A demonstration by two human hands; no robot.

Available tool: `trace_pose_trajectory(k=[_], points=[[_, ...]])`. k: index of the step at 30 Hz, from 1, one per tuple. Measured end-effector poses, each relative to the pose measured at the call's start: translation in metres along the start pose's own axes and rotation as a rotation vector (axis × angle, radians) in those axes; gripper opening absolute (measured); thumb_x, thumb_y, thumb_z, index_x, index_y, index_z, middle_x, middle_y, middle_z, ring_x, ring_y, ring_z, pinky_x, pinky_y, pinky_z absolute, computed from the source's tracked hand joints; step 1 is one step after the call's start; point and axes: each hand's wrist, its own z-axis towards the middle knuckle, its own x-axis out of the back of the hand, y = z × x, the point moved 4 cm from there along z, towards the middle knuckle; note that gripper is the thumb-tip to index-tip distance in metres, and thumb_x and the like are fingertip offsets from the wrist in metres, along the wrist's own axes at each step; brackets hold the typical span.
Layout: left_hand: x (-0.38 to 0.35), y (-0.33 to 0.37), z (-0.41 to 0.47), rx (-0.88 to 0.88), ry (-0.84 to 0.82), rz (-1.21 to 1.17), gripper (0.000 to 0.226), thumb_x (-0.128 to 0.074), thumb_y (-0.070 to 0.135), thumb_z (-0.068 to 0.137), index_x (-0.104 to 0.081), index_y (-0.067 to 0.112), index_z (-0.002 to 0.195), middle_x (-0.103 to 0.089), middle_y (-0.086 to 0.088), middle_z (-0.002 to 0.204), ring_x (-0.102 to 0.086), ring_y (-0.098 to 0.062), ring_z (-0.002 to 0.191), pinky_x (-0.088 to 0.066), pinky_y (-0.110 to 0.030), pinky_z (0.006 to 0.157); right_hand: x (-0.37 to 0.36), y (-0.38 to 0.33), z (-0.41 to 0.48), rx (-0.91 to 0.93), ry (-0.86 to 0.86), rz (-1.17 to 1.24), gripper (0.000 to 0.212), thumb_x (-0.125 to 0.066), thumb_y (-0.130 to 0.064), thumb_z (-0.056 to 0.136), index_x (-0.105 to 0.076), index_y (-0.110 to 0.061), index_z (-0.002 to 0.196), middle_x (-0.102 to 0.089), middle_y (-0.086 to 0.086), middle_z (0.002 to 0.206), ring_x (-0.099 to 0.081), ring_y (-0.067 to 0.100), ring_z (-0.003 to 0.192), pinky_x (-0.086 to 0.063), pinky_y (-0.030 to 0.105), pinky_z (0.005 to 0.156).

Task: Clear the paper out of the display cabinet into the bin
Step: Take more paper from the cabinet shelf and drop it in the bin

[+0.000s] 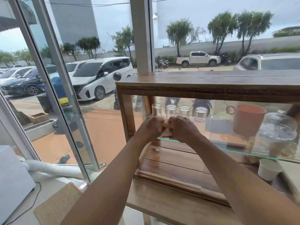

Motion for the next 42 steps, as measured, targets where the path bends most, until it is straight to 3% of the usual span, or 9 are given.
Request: trace_pose_trajectory(k=[6, 11, 15, 18, 21, 28, 31, 36, 42], points=[[0.011, 0.01, -0.012, -0.001, 0.054, -0.021, 0.02, -0.064, 0.007, 0.086, -0.059, 0.012, 0.067, -0.056, 0.002, 0.061, -0.049, -0.02, 0.065, -0.034, -0.024, 0.054, 0.006, -0.003, -0.004, 0.025, 0.073, 0.111, 0.021, -0.059, -0.007, 0.083, -0.07, -0.009, 0.1, -0.07, 0.018, 0.1, -0.064, 0.035, 0.092, -0.042, 0.032, 0.067], [0.025, 0.01, -0.028, -0.015, 0.142, 0.001, 0.015, -0.065, 0.012, 0.088, -0.076, 0.01, 0.099, -0.071, -0.003, 0.087, -0.055, -0.014, 0.077, -0.033, -0.018, 0.059, 0.008, -0.01, -0.007, 0.076, 0.112, 0.201, 0.016, -0.063, -0.008, 0.081, -0.071, -0.017, 0.09, -0.07, 0.01, 0.089, -0.062, 0.028, 0.076, -0.042, 0.03, 0.061], [0.04, 0.007, -0.051, -0.016, 0.221, 0.018, 0.013, -0.064, 0.015, 0.09, -0.075, 0.012, 0.095, -0.054, 0.011, 0.074, -0.046, -0.008, 0.069, -0.032, -0.008, 0.055, 0.01, -0.026, -0.014, 0.146, 0.117, 0.254, 0.013, -0.064, -0.011, 0.083, -0.069, -0.02, 0.09, -0.065, 0.002, 0.086, -0.058, 0.02, 0.077, -0.039, 0.028, 0.06], [0.05, 0.0, -0.074, -0.005, 0.286, -0.001, 0.012, -0.067, 0.016, 0.089, -0.076, 0.013, 0.095, -0.064, 0.004, 0.075, -0.053, -0.011, 0.068, -0.031, -0.011, 0.056, 0.006, -0.041, -0.019, 0.175, 0.082, 0.295, 0.012, -0.064, -0.015, 0.086, -0.066, -0.026, 0.09, -0.062, -0.002, 0.091, -0.057, 0.018, 0.079, -0.038, 0.026, 0.057], [0.06, -0.01, -0.104, 0.026, 0.34, -0.044, 0.017, -0.071, 0.013, 0.085, -0.077, 0.015, 0.101, -0.068, 0.003, 0.079, -0.052, 0.001, 0.065, -0.035, -0.006, 0.059, -0.003, -0.058, -0.025, 0.244, 0.051, 0.334, 0.012, -0.066, -0.017, 0.086, -0.068, -0.025, 0.094, -0.064, -0.001, 0.096, -0.059, 0.018, 0.083, -0.041, 0.026, 0.064], [0.08, -0.062, -0.176, 0.259, 0.381, -0.226, 0.025, -0.078, 0.017, 0.079, -0.077, 0.022, 0.104, -0.07, 0.018, 0.081, -0.063, 0.003, 0.076, -0.046, -0.009, 0.065, -0.034, -0.118, -0.041, 0.416, -0.055, 0.43, 0.012, -0.067, -0.014, 0.084, -0.071, -0.02, 0.094, -0.072, 0.0, 0.095, -0.064, 0.017, 0.088, -0.052, 0.033, 0.074], [0.087, -0.091, -0.212, 0.392, 0.372, -0.386, 0.021, -0.077, 0.02, 0.082, -0.078, 0.021, 0.103, -0.076, 0.009, 0.081, -0.066, 0.003, 0.072, -0.05, -0.011, 0.065, -0.056, -0.152, -0.049, 0.474, -0.107, 0.456, 0.013, -0.07, -0.015, 0.083, -0.071, -0.02, 0.095, -0.072, 0.0, 0.094, -0.063, 0.016, 0.087, -0.05, 0.03, 0.075], [0.092, -0.137, -0.271, 0.6, 0.486, -0.7, 0.019, -0.068, 0.024, 0.09, -0.078, 0.011, 0.1, -0.076, -0.011, 0.087, -0.068, -0.015, 0.077, -0.054, -0.025, 0.066, -0.104, -0.211, -0.061, 0.518, -0.229, 0.524, 0.015, -0.068, -0.011, 0.081, -0.071, -0.021, 0.091, -0.073, 0.001, 0.094, -0.065, 0.021, 0.089, -0.052, 0.034, 0.078], [0.084, -0.207, -0.329, 0.742, 0.593, -0.927, 0.024, -0.07, 0.018, 0.089, -0.071, 0.004, 0.108, -0.072, -0.014, 0.093, -0.067, -0.023, 0.084, -0.054, -0.028, 0.067, -0.173, -0.278, -0.071, 0.49, -0.376, 0.586, 0.026, -0.066, -0.004, 0.079, -0.07, -0.027, 0.091, -0.072, 0.002, 0.091, -0.067, 0.021, 0.083, -0.054, 0.03, 0.071]])
